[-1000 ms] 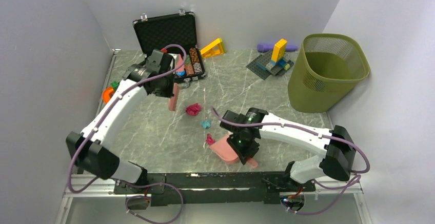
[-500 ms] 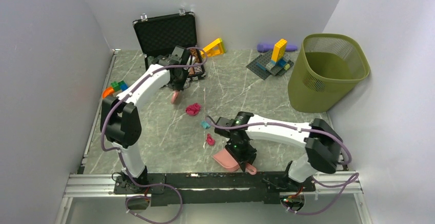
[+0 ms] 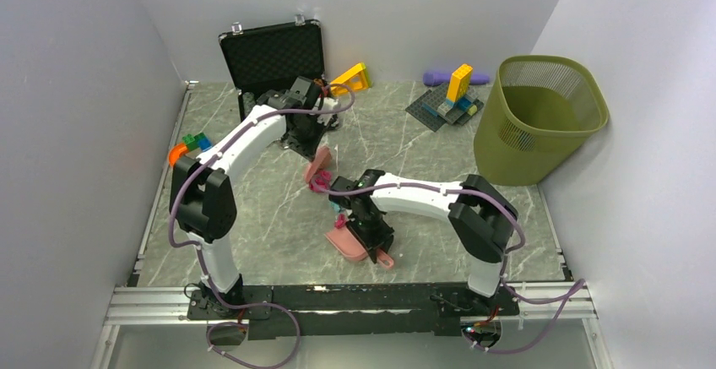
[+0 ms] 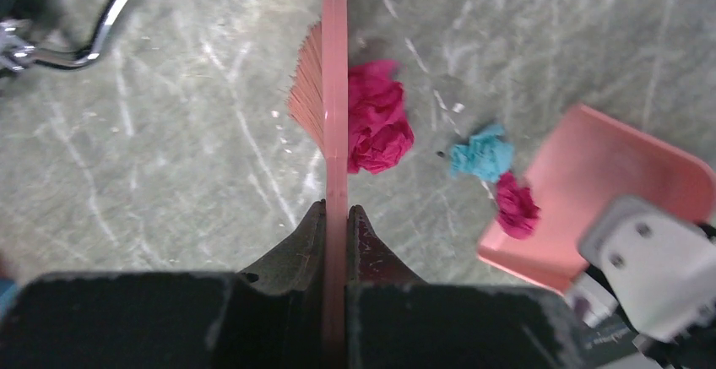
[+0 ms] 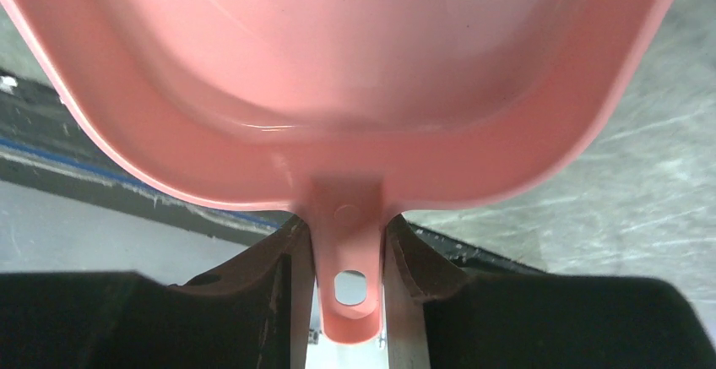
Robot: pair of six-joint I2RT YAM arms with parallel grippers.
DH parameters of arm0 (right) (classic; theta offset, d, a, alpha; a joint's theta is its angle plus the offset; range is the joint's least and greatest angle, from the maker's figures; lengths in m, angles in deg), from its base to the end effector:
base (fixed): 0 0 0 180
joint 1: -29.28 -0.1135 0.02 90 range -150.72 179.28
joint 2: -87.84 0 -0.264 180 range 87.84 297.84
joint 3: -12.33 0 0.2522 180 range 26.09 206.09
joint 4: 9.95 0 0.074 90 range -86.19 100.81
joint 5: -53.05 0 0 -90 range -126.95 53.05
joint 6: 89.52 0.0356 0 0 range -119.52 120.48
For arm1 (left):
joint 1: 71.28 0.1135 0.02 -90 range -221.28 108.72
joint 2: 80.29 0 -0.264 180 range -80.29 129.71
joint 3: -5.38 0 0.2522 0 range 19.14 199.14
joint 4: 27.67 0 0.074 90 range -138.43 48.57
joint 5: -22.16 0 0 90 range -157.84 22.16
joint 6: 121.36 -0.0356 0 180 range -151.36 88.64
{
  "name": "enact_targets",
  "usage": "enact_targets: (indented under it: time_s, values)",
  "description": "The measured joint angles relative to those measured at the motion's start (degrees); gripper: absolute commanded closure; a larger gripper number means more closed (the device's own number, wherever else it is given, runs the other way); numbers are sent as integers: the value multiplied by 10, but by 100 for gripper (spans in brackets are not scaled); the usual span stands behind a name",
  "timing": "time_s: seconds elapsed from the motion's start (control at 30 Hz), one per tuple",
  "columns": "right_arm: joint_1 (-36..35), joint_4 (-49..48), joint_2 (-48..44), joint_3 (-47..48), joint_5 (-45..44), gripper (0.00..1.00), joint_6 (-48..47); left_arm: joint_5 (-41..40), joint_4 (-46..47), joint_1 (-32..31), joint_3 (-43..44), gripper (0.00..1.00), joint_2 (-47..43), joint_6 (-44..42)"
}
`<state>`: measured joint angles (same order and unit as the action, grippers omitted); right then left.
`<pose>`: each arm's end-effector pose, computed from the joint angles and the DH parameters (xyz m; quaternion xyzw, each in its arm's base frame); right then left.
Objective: Sweep away the paper scraps from the table
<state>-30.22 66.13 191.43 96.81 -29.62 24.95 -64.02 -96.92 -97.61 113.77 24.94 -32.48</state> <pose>0.1536 0.2698 0.1787 0.2973 -0.9516 -0.0172 0.0763 0.3445 -0.1731 0.2820 0.2387 0.9482 -0.0770 0.1949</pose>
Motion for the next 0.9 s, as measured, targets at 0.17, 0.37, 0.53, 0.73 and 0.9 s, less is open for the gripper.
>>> enact_targets:
  time_s: [0.17,0.37,0.53,0.73,0.9]
  values:
    - [37,-24,31,25,-9,100,-16,49,-17,-13,0,100,3,-4]
    - [52,-30,71,53,-26,100,-25,97,-35,-29,0,100,4,-3]
    - [50,-25,74,57,-37,100,-24,118,-41,-34,-1,100,3,-2]
    - [45,-71,40,10,-50,100,-23,157,-38,-40,-26,100,-17,18]
    - [42,-112,9,-30,-65,100,-18,180,-37,-54,-36,100,-22,32]
